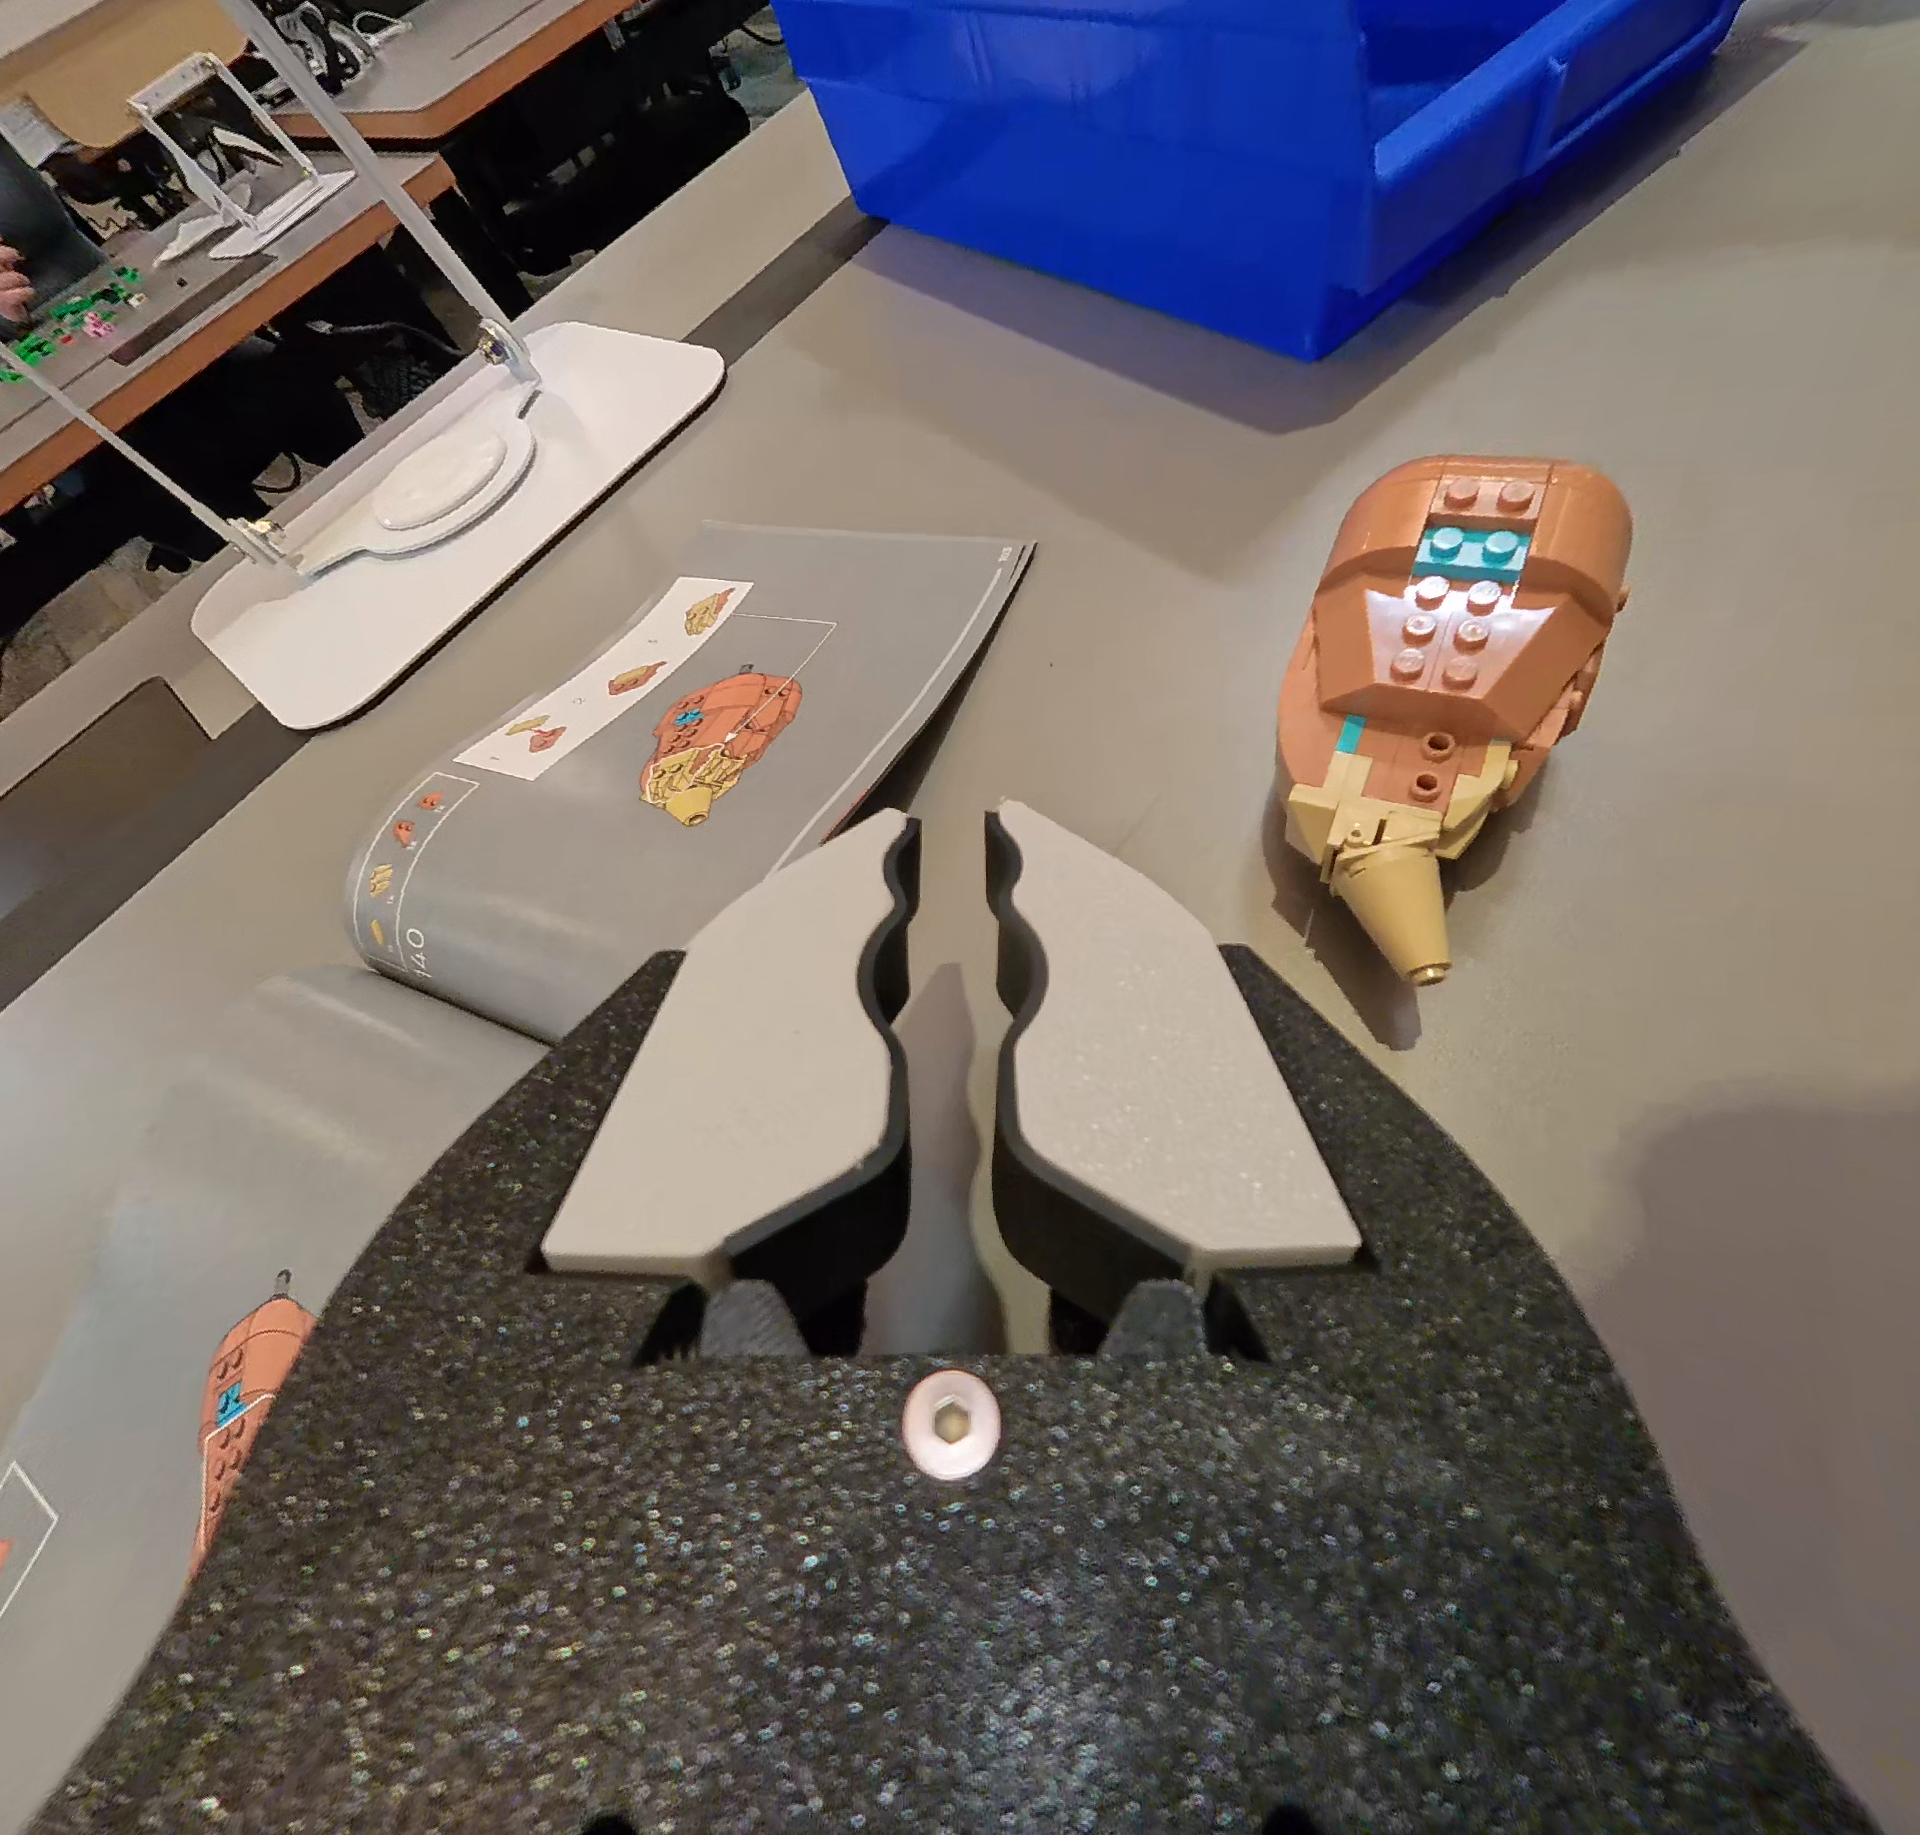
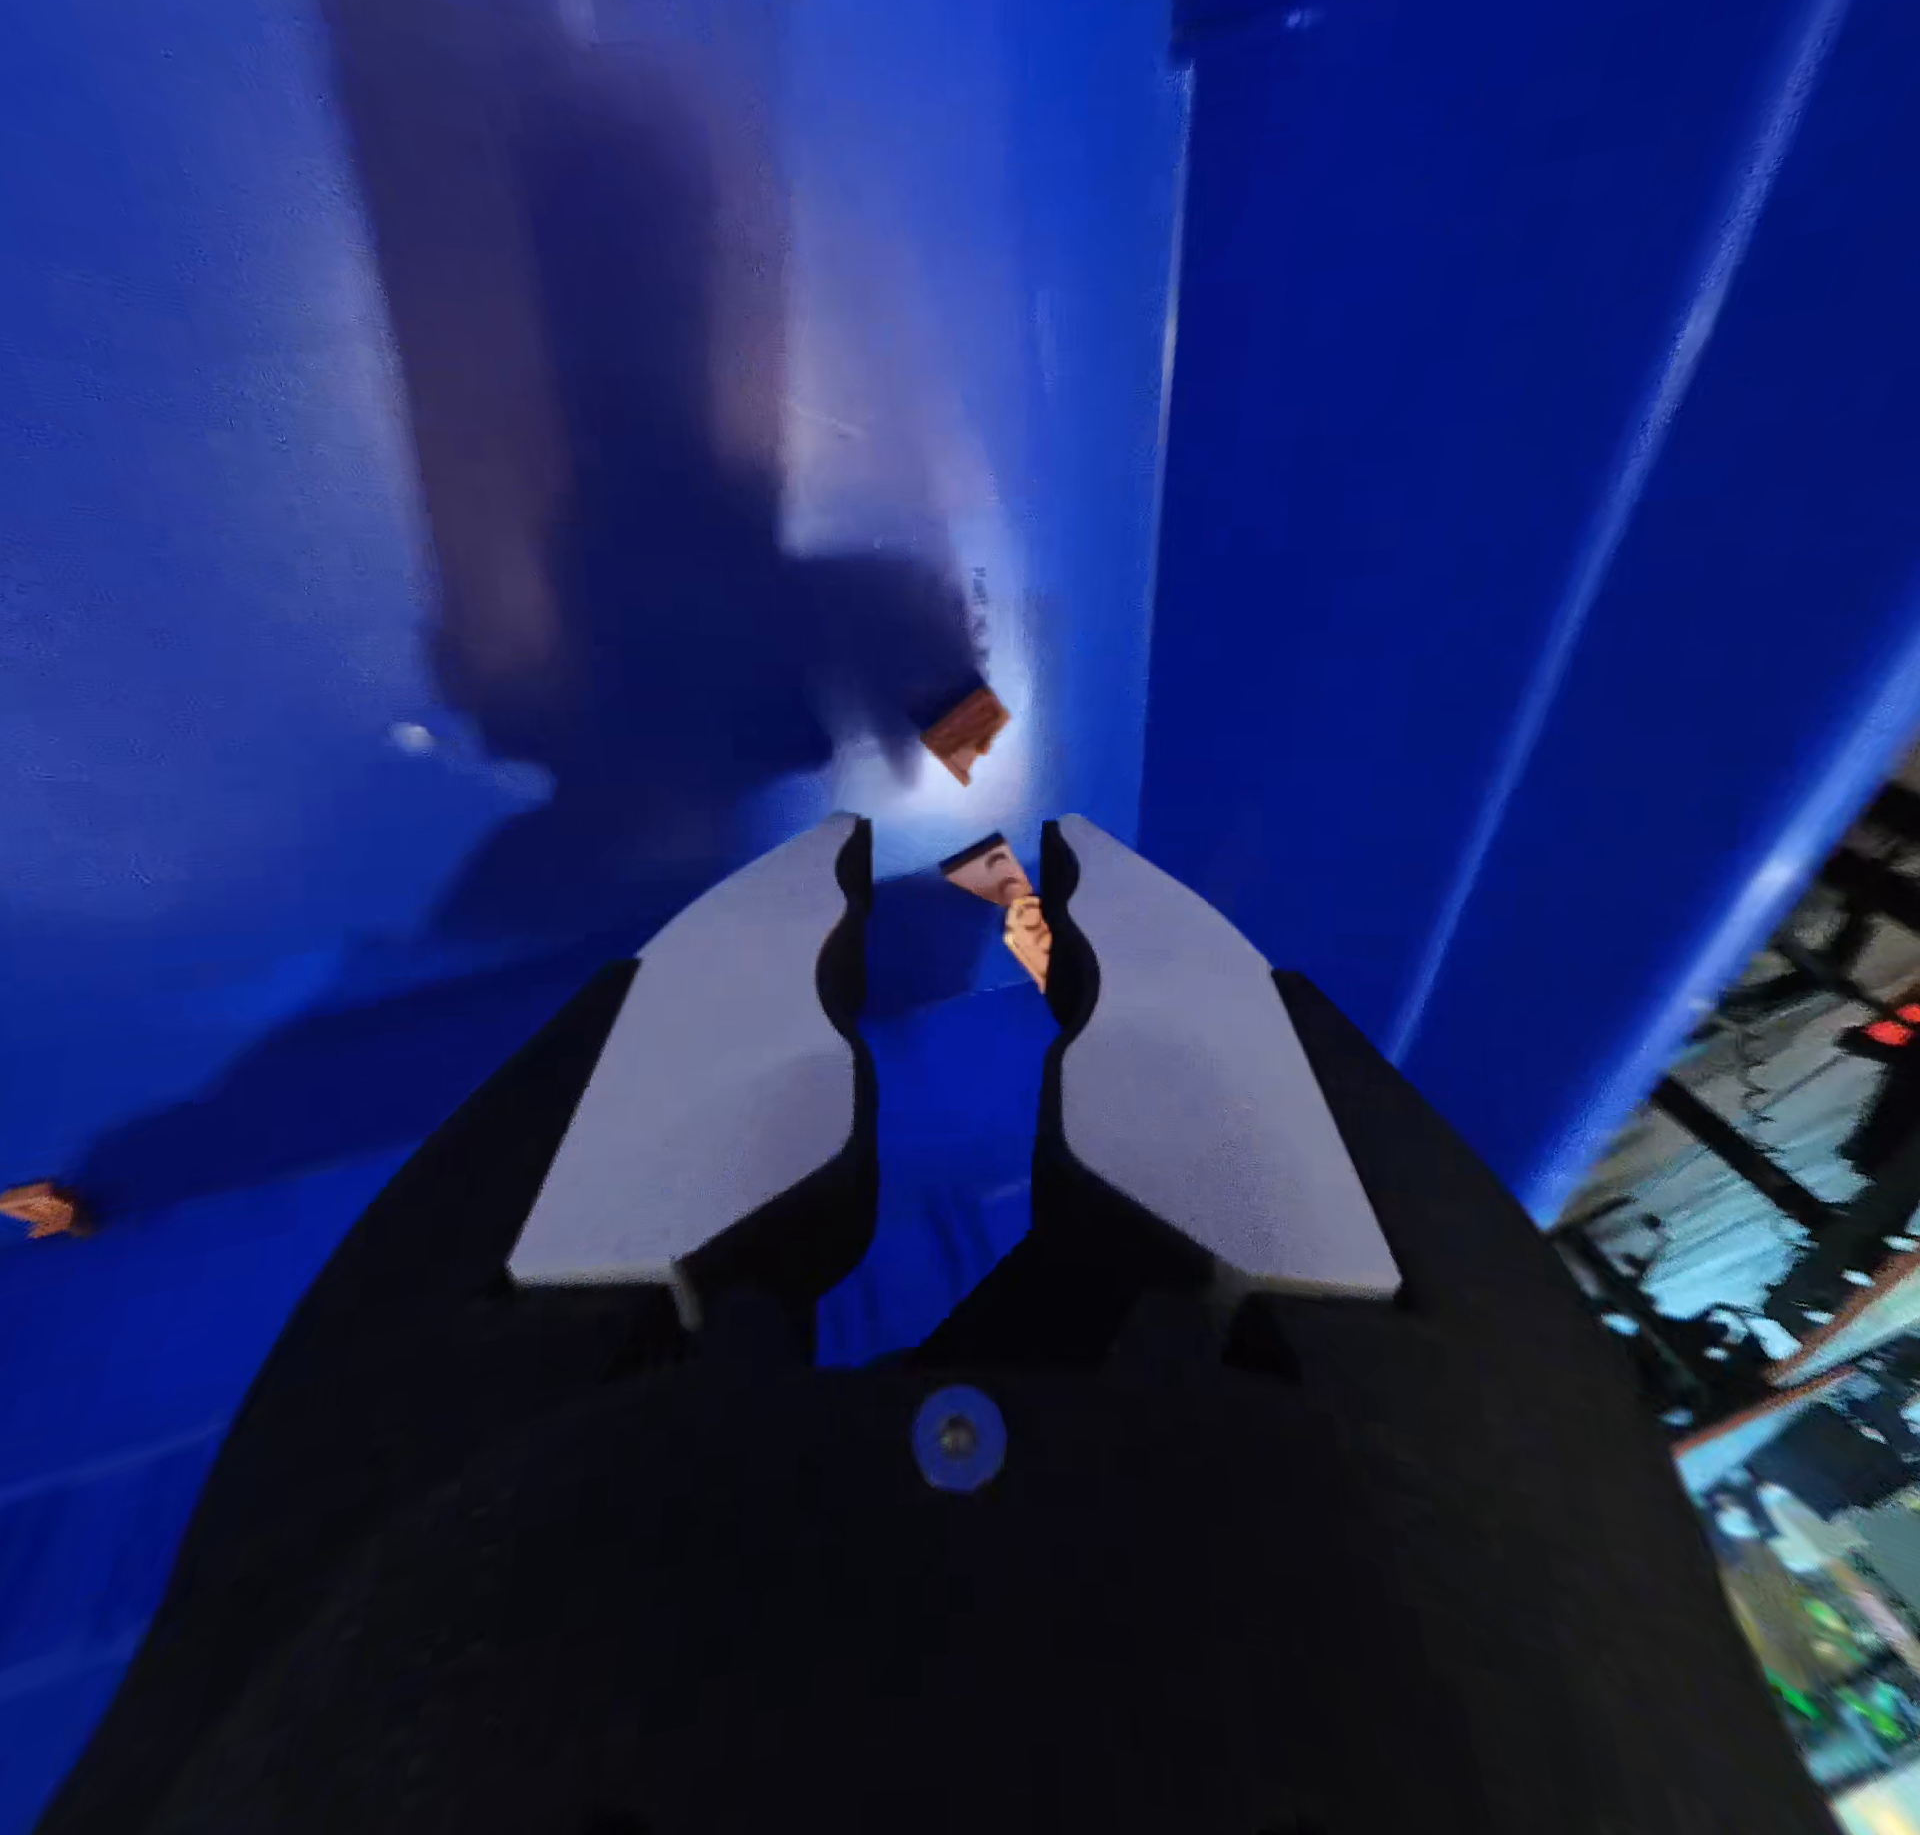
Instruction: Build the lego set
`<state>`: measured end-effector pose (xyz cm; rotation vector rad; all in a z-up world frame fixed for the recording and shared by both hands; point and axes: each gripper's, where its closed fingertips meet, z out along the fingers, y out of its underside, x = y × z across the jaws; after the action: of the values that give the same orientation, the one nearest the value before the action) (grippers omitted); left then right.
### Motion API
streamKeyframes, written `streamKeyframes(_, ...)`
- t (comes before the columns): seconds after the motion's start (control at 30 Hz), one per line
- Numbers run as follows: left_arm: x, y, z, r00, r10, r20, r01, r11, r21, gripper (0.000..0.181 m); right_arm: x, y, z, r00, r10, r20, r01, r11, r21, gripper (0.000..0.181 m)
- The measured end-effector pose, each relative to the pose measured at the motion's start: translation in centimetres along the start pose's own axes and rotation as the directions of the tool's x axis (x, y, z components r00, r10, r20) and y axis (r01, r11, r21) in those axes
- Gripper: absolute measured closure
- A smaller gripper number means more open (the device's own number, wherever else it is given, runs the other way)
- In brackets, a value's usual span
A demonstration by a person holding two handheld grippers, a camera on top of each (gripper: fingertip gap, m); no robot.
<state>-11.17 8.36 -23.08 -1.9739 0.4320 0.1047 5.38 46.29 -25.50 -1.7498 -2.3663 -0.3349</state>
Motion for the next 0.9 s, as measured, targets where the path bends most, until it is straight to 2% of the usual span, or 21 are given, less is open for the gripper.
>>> streamKeyframes(0.13,0.2,0.0,0.0,1.000,0.014,-0.002,-0.014,1.000,0.000,0.170,0.0,0.2,1.0,0.998,0.041,0.041,-0.039,0.998,-0.050,0.149)
streamKeyframes(0.37,0.2,0.0,0.0,1.000,0.029,0.004,-0.029,1.000,0.000,0.170,0.2,-1.0,1.5,0.990,0.080,0.120,-0.074,0.996,-0.054,0.149)
streamKeyframes(0.6,0.3,0.0,-0.1,0.999,0.033,0.003,-0.033,0.999,0.003,0.170,-0.6,-1.2,1.7,0.946,0.159,0.281,-0.149,0.987,-0.057,0.165)
streamKeyframes(0.9,0.2,-0.1,-0.1,0.999,0.034,0.012,-0.034,0.999,0.013,0.170,-1.4,-1.4,1.1,0.946,0.178,0.271,-0.177,0.984,-0.031,0.168)
